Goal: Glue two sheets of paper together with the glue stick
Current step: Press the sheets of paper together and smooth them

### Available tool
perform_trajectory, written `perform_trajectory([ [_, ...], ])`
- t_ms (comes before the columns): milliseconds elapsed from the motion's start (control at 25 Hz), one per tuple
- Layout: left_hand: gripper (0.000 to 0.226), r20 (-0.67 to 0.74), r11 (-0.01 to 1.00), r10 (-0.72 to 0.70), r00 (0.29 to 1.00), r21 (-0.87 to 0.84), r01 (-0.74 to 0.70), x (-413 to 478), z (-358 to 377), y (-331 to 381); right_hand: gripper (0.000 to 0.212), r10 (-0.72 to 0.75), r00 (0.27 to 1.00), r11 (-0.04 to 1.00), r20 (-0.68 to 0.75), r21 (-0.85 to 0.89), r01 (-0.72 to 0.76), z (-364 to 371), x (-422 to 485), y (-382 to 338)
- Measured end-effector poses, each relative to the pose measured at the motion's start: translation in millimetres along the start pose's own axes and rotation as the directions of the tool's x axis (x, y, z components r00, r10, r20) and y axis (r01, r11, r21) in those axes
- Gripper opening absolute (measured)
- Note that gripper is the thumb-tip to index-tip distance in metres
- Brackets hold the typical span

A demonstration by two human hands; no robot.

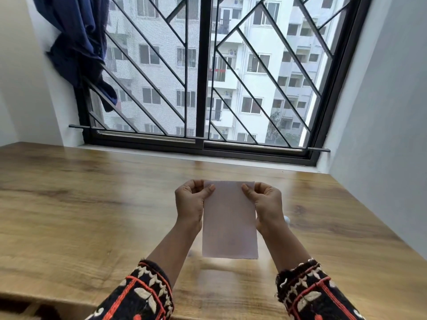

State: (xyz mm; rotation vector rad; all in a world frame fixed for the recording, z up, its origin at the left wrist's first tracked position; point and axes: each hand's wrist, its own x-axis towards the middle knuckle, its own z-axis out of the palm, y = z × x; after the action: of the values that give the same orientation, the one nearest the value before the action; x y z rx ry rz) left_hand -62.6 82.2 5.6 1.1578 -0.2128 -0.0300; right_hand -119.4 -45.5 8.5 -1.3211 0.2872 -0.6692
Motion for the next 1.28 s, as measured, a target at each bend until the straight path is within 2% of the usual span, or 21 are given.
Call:
perform_trajectory([
  [800, 0.021, -0.020, 0.995, -0.033, 0.999, -0.090, 0.031, -0.2, 3.0, 6.1, 0.016, -0.020, 1.000, 1.000, 0.017, 0.006, 0.020, -3.1, 2.9, -1.6],
  [880, 0.021, -0.021, 0.998, -0.017, 1.000, -0.058, 0.016, -0.9, 3.8, 9.3, 0.005, -0.029, 0.996, 0.999, 0.082, -0.030, 0.031, -5.6, 4.5, -5.9],
  [960, 0.020, -0.007, 1.000, 0.010, 1.000, -0.009, -0.010, -1.4, 5.4, 13.7, 0.021, -0.073, 0.982, 0.976, 0.172, -0.191, 0.106, -7.9, 9.3, -13.8],
  [1000, 0.020, 0.010, 1.000, 0.025, 1.000, 0.015, -0.025, -1.5, 6.6, 16.2, 0.026, -0.108, 0.969, 0.937, 0.224, -0.303, 0.174, -7.0, 12.1, -20.0],
  [1080, 0.019, 0.053, 0.996, 0.054, 0.997, 0.062, -0.057, -0.6, 9.3, 21.1, 0.024, -0.144, 0.923, 0.825, 0.356, -0.472, 0.310, -0.6, 16.6, -35.1],
  [1160, 0.017, 0.105, 0.990, 0.090, 0.990, 0.101, -0.100, 0.3, 12.0, 25.7, 0.018, -0.122, 0.879, 0.748, 0.462, -0.539, 0.387, 8.6, 20.2, -47.6],
  [1280, 0.019, 0.166, 0.975, 0.132, 0.977, 0.154, -0.158, 1.2, 13.6, 31.5, 0.017, -0.108, 0.841, 0.717, 0.530, -0.545, 0.435, 19.0, 25.9, -58.6],
])
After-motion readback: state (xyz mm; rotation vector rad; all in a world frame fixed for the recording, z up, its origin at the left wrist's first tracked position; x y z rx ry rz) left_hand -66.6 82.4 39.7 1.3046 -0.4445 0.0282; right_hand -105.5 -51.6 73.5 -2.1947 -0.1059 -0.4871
